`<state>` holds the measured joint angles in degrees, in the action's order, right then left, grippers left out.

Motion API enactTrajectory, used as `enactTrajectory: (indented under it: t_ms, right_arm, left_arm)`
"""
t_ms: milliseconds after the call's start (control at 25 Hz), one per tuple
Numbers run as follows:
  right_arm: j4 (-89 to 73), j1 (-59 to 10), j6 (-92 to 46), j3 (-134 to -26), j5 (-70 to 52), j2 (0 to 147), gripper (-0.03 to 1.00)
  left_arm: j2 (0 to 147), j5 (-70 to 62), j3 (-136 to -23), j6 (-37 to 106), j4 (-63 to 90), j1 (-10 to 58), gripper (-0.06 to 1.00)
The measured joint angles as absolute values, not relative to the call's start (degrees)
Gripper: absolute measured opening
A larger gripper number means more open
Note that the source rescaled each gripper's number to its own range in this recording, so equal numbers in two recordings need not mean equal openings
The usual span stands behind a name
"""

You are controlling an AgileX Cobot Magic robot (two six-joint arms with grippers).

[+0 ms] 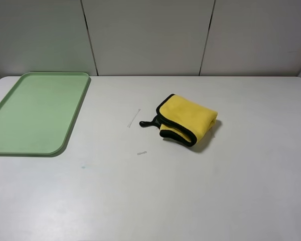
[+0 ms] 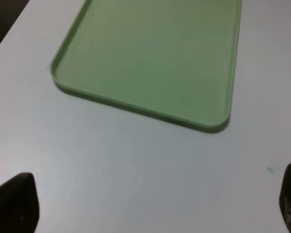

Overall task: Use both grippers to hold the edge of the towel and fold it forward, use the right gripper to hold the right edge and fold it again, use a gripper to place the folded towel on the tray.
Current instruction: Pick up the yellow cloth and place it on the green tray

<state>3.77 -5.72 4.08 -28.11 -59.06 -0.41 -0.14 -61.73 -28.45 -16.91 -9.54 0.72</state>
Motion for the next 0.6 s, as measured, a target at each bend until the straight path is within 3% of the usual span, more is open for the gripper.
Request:
enactTrajectory:
  t_ms: [600]
  right_arm:
    - [3.8, -5.5, 3.9, -28.1, -59.0, -0.4, 1.0]
  left_arm:
    - [-0.1, -61.7, -28.4, -16.9, -9.5, 0.7, 1.0]
